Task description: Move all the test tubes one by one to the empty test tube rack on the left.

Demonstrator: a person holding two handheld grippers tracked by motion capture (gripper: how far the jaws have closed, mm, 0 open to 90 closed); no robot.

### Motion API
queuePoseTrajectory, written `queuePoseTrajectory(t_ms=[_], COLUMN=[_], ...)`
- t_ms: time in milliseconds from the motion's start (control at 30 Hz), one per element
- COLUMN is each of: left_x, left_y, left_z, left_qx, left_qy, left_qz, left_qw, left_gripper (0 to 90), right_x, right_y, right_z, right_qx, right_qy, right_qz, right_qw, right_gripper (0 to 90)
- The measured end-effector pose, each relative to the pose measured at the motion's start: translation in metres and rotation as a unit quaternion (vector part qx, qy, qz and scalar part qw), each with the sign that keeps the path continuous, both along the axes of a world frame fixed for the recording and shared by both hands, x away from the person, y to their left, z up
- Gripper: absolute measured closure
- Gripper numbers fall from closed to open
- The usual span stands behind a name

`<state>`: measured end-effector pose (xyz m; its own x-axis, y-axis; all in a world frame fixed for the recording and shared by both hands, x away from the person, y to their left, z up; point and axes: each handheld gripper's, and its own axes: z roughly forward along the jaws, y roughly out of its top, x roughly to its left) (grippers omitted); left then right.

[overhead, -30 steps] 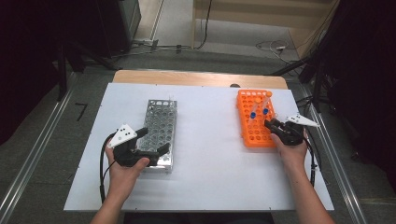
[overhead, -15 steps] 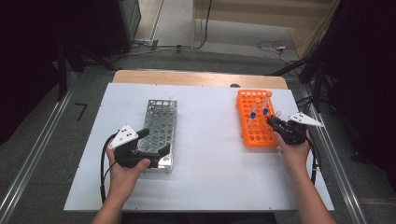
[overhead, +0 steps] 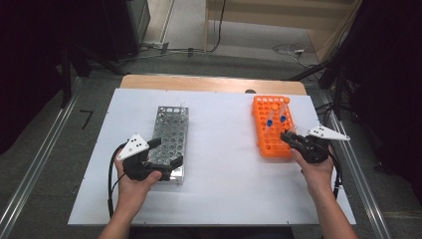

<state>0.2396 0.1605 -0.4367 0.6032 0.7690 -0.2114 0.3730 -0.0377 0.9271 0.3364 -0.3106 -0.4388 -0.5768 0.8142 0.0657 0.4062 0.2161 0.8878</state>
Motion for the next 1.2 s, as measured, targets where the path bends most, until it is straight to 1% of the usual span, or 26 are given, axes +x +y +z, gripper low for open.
queuePoseTrajectory(t_ms=[67,100,133,200,233,300,333,367,400,433,467,533,567,600,633,667,767,867,933,967,1067,1100,1133,1167,1200], left_x=[0.000,-0.001,-0.001,-0.001,-0.001,-0.001,-0.001,-0.001,-0.001,-0.001,-0.001,-0.002,-0.002,-0.002,-0.002,-0.002,-0.003,-0.004,-0.004,-0.004,-0.005,-0.006,-0.006,-0.006,-0.006], left_y=[-0.001,-0.002,-0.004,-0.005,-0.005,-0.006,-0.006,-0.007,-0.007,-0.007,-0.007,-0.008,-0.009,-0.011,-0.011,-0.012,-0.015,-0.017,-0.020,-0.021,-0.028,-0.030,-0.033,-0.036,-0.039], left_z=[0.000,0.001,0.002,0.002,0.002,0.002,0.002,0.002,0.003,0.003,0.003,0.003,0.003,0.003,0.003,0.003,0.004,0.005,0.006,0.007,0.008,0.009,0.009,0.009,0.009], left_qx=[0.000,0.002,0.002,0.003,0.002,0.003,0.002,0.001,0.000,0.000,0.000,-0.001,0.000,-0.002,-0.002,0.000,0.000,-0.002,-0.005,-0.003,-0.003,-0.002,-0.001,0.000,0.001], left_qy=[-0.001,-0.001,-0.002,-0.003,-0.003,-0.004,-0.004,-0.004,-0.003,-0.003,-0.002,-0.002,-0.002,-0.002,-0.002,-0.002,-0.003,-0.003,-0.003,-0.004,-0.007,-0.007,-0.007,-0.007,-0.006], left_qz=[-0.003,-0.004,-0.007,-0.007,-0.009,-0.010,-0.011,-0.012,-0.012,-0.013,-0.014,-0.017,-0.016,-0.020,-0.020,-0.022,-0.027,-0.031,-0.034,-0.037,-0.051,-0.056,-0.059,-0.064,-0.067], left_qw=[1.0000,1.0000,1.0000,1.0000,1.0000,0.9999,0.9999,0.9999,0.9999,0.9999,0.9999,0.9999,0.9999,0.9998,0.9998,0.9998,0.9996,0.9995,0.9994,0.9993,0.9987,0.9984,0.9982,0.9979,0.9978], left_gripper=[0.7,0.7,0.7,0.7,0.7,0.8,0.8,0.8,0.8,0.8,1.0,1.8,1.8,1.8,1.9,1.8,1.9,2.5,3.9,4.8,7.3,10.4,10.4,13.3,13.3], right_x=[-0.005,-0.005,-0.010,-0.012,-0.016,-0.018,-0.018,-0.022,-0.022,-0.024,-0.026,-0.029,-0.029,-0.033,-0.033,-0.037,-0.040,-0.042,-0.044,-0.045,-0.049,-0.052,-0.052,-0.054,-0.054], right_y=[0.005,0.005,0.012,0.015,0.024,0.031,0.031,0.040,0.040,0.044,0.051,0.058,0.058,0.067,0.067,0.074,0.083,0.088,0.094,0.097,0.105,0.111,0.111,0.118,0.118], right_z=[0.003,0.003,0.005,0.006,0.008,0.009,0.009,0.010,0.010,0.010,0.011,0.011,0.011,0.012,0.012,0.011,0.009,0.008,0.006,0.005,0.004,0.003,0.003,0.002,0.002], right_qx=[0.002,0.002,0.006,0.007,0.007,0.010,0.010,0.013,0.013,0.018,0.033,0.033,0.033,0.034,0.034,0.030,0.023,0.020,0.015,0.015,0.011,0.008,0.008,0.005,0.005], right_qy=[0.000,0.000,-0.002,-0.001,-0.004,-0.004,-0.004,-0.003,-0.003,0.000,0.009,0.011,0.011,0.012,0.012,0.011,0.012,0.015,0.015,0.018,0.018,0.019,0.019,0.019,0.019], right_qz=[0.013,0.013,0.028,0.033,0.051,0.067,0.067,0.082,0.082,0.093,0.112,0.123,0.123,0.136,0.136,0.146,0.159,0.165,0.173,0.175,0.188,0.197,0.197,0.207,0.207], right_qw=[0.9999,0.9999,0.9996,0.9994,0.9986,0.9977,0.9977,0.9965,0.9965,0.9955,0.9932,0.9918,0.9918,0.9901,0.9901,0.9888,0.9870,0.9860,0.9846,0.9843,0.9819,0.9801,0.9801,0.9782,0.9782], right_gripper=[73.6,73.6,73.6,73.6,73.6,73.6,73.6,73.6,73.6,73.6,73.7,73.6,73.6,73.6,73.6,73.6,73.6,73.6,73.7,73.6,73.7,73.6,73.6,73.6,73.6])
